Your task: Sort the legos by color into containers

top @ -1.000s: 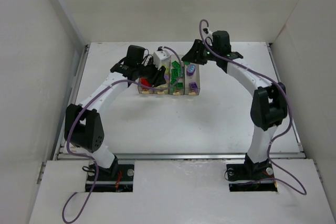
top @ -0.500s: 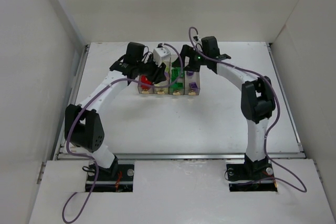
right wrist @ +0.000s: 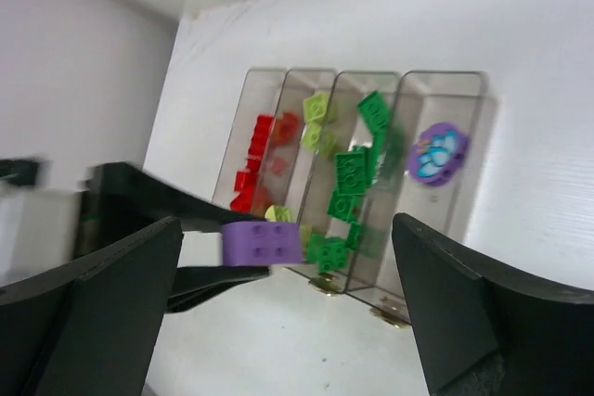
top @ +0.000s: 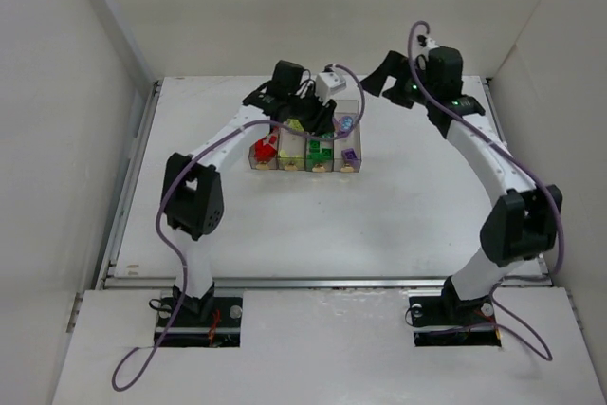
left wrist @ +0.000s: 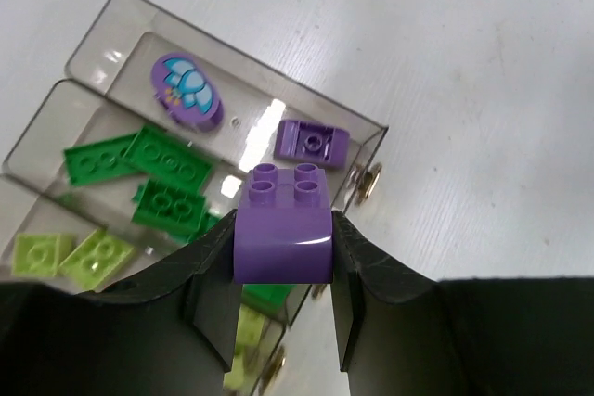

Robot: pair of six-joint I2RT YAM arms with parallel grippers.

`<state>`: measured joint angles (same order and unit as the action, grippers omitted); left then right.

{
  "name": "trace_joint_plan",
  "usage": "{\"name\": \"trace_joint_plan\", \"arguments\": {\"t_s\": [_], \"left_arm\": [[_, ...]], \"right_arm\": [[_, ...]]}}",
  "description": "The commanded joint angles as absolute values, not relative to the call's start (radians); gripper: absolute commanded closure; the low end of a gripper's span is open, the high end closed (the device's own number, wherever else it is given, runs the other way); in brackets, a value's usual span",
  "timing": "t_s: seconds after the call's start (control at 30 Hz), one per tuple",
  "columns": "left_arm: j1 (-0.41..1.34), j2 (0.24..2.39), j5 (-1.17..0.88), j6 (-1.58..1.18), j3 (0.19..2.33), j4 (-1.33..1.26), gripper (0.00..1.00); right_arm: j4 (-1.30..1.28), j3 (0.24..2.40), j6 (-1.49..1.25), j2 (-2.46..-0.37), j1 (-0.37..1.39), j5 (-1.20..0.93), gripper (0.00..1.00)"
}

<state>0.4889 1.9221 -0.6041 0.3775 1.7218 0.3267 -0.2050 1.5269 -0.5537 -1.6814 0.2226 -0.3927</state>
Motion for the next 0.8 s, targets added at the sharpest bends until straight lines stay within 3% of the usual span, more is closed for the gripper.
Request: {"name": "trace_joint_plan", "arguments": {"t_s": [0.0, 0.27, 0.4, 0.43, 0.77], "left_arm": [[0.521, 2.0, -0.592, 0.302, 1.833, 0.298, 1.0], [0.561, 2.14, -0.542, 0.276, 1.888, 0.212, 0.84], [0.572, 2.155, -0.532, 0.255, 1.91, 0.222, 0.45], [0.572, 2.155, -0.532, 0.246, 1.91, 0.222, 0.0], [0.572, 2.02, -0.348, 0.207, 1.93, 0.253, 0.0]], "right_arm": [[-0.248, 1.453, -0.534, -1.562, 0.197, -0.27, 0.0], [-0.379, 1.413, -0.456, -1.431, 0.15, -0.146, 0.0], [-0.399, 1.413, -0.436, -1.41, 0.13, -0.146, 0.0], [-0.409, 1.422, -0.427, -1.41, 0.118, -0.146, 0.0], [-0.41, 1.431, -0.414, -1.368, 0.089, -0.147, 0.0]]}}
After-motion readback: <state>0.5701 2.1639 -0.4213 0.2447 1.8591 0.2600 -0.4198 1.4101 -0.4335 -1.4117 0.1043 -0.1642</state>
